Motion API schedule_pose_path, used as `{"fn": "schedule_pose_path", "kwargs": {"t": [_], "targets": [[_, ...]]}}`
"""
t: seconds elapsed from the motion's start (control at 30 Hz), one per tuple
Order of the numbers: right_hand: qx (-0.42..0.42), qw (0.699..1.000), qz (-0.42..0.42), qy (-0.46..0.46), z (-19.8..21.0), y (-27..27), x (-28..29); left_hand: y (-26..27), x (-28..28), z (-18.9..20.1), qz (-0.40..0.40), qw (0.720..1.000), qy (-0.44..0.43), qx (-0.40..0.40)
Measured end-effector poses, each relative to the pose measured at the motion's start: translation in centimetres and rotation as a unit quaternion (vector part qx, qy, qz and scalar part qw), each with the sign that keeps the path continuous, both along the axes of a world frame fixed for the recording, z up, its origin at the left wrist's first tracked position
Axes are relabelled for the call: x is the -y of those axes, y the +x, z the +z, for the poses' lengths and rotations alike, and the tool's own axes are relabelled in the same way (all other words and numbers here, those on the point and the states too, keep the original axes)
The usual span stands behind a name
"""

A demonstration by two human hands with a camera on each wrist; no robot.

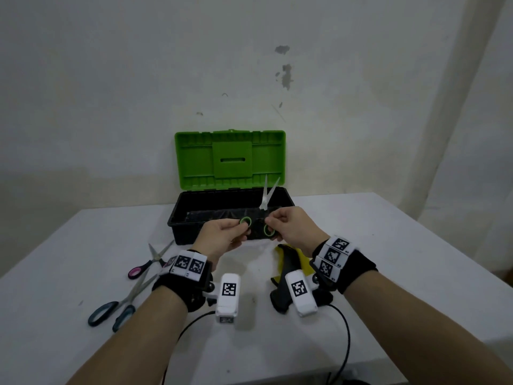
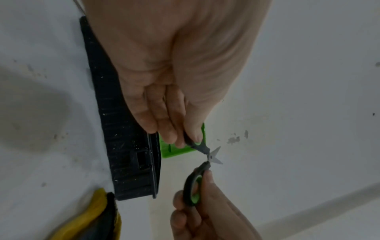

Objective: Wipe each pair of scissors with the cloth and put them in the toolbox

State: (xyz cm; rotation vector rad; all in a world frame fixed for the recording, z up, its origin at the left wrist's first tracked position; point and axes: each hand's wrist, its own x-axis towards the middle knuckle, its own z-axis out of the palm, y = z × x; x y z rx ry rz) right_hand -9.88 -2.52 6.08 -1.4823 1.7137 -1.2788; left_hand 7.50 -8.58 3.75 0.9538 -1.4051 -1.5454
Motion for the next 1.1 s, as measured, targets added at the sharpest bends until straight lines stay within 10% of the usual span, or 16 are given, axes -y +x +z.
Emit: {"fn": "schedule_pose_path", "kwargs": {"t": [0.37,0.73,0.9,1.1], "targets": [[-0.072,0.986,-0.122,-0.083,-0.3,2.6,2.5,-0.8,0.5,-0.4,0.036,0.999,0.013,-0.035],[-0.111,0.981,-0.147,0.054,3.4,3.1,8.9,-1.3,6.3,1.4,0.055,0.996,-0.065,0.024],[-0.184,0.957,-0.195,0.110,3.5,1.6,13.3,2.1,12.1,3.0,0.114,0.969,-0.145,0.165],[-0.273,0.923,-0.160,0.221,0.2,0.8,16.7,7.0,17.2,1.3,0.194,0.872,-0.163,0.418]]}}
